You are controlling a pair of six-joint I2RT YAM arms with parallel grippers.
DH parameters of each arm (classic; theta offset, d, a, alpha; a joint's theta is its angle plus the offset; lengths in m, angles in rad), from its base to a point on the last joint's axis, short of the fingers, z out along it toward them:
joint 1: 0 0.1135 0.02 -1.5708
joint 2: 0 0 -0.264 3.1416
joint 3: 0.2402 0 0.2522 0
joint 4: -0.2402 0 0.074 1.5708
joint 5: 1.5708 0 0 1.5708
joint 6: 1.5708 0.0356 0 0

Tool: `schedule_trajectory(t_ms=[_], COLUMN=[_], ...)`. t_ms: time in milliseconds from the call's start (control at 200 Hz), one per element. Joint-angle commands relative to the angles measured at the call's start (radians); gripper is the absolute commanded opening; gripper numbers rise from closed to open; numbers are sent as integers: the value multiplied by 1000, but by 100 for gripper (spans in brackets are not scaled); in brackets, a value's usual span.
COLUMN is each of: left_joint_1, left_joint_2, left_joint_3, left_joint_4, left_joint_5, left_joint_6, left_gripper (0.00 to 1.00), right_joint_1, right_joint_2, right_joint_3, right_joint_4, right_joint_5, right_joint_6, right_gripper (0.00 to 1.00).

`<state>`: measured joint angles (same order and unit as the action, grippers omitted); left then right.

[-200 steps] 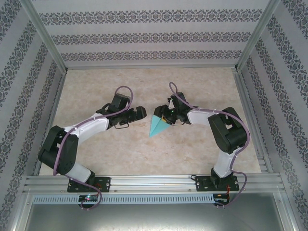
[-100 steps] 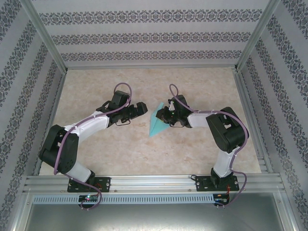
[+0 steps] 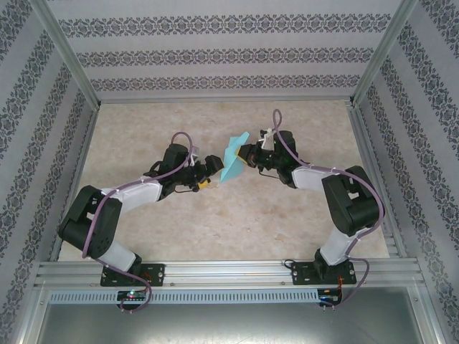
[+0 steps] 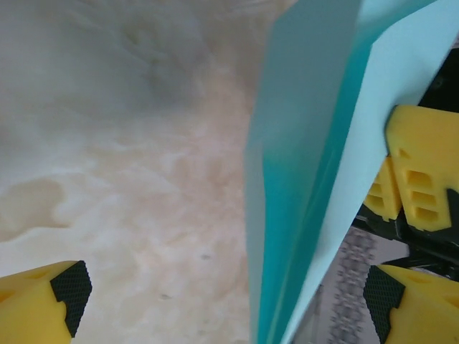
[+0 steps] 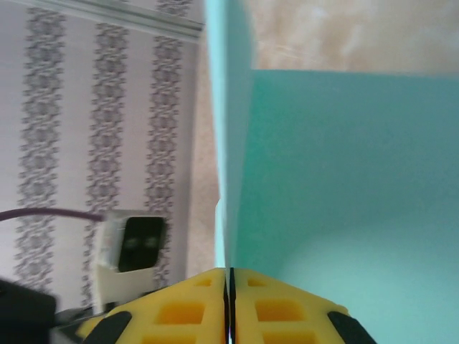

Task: Fold a paper plane with a square sheet of paper (pick it up from the middle)
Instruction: Turn over the paper at the center of the table.

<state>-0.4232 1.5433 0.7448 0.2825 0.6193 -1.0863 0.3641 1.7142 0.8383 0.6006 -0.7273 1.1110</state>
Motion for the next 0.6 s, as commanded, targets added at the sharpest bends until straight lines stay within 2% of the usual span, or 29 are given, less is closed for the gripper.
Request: schedule_trajectory(t_ms=[0, 245, 415, 515, 599], left_joint_1=[12, 11, 11, 8, 9], left_joint_2=[14, 44, 74, 87, 88], left_joint_3=[-31, -26, -32, -27, -29], left_joint_4=[267, 474, 586, 604, 588], left_joint_5=[105, 136, 155, 160, 159], left_joint_6=[-157, -248, -298, -301, -289], left_gripper=[100, 100, 96, 88, 74], right_joint_1=[2, 13, 16, 20, 22], right_joint_2=[-28, -35, -30, -24, -21], right_joint_3=[27, 28, 22, 22, 19], right_joint_4=[87, 142, 141, 142, 138], right_joint_5=[-96, -144, -158, -164, -167], right_joint_6=[80, 162, 179, 182, 179], right_gripper=[11, 12, 13, 14, 14])
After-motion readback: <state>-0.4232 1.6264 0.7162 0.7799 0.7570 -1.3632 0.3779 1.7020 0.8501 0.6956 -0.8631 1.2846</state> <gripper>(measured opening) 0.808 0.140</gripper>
